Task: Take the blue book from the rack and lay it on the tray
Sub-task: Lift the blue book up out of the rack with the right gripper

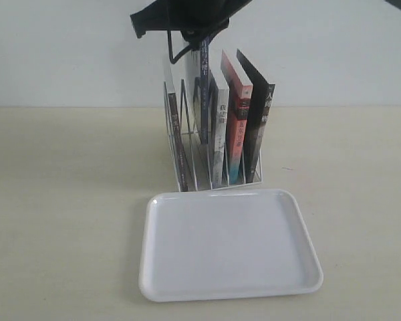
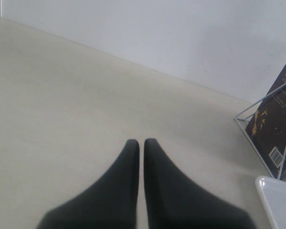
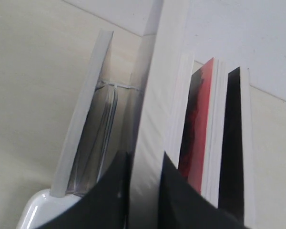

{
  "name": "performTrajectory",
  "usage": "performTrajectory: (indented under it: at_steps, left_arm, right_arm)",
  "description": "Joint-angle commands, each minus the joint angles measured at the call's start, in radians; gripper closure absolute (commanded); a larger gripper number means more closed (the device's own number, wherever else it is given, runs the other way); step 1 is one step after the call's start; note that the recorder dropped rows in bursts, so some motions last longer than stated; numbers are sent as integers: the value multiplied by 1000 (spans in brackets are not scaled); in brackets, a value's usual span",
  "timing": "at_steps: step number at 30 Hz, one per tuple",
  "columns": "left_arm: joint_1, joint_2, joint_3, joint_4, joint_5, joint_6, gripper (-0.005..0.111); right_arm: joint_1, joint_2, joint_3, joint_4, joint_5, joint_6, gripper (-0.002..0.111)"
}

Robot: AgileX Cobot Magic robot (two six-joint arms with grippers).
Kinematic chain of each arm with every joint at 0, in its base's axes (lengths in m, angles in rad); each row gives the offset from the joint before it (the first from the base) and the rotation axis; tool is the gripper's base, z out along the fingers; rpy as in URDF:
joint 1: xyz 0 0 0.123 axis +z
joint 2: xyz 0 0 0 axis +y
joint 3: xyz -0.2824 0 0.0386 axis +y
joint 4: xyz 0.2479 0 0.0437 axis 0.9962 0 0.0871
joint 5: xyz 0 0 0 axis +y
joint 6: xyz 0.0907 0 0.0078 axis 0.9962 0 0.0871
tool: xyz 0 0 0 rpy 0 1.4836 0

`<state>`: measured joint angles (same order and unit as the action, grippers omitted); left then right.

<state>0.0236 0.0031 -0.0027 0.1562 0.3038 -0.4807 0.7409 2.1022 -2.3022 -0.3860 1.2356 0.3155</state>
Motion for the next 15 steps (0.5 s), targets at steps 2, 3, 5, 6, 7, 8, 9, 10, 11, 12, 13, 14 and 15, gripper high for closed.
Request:
performTrajectory:
  at_steps: [2,3,5,6,7,8,9,10,11,12,13,14,15]
  left_arm:
    - [2,-3,3,0,-13,4,103]
    - [2,-3,3,0,-13,4,103]
    - [2,-3,3,0,-13,4,103]
    - [2,-3,3,0,-13,4,103]
    - [2,-3,3,0,-13,4,103]
    - [2,-3,3,0,-13,4,103]
    - [2,-3,3,0,-13,4,103]
    - [2,-3,3,0,-13,4,103]
    - [2,-3,3,0,-13,4,103]
    - [2,-3,3,0,-13,4,103]
    - [2,-3,3,0,-13,4,103]
    - [2,-3,3,0,-13,4,103]
    - [2,-3,3,0,-13,4,103]
  right_arm:
    - [-2,-173,-13,-31,-14,-18,108]
    - [-2,-211,-13,-18,-14,-36,108]
    - [-2,-258,-13,-10,-14,-38,108]
    - [-2,-272,-13,-5,-14,-38,108]
    - [-2,-294,-13,2,-14,-38,108]
    - [-2,-318,-13,12,-14,-42,108]
    - [-2,-343,-13,29,-14,-54,108]
    - [-2,-360,-13,38,-14,-58,108]
    - [-2,-373,-13,41,-14,-60,108]
    - [-2,-393,-13,43,-14,-62,108]
    - [-2,-405,-13,41,-14,-62,108]
    - [-2,-421,-13,41,-14,-64,108]
    - [-2,-433,-13,38,-14,-67,108]
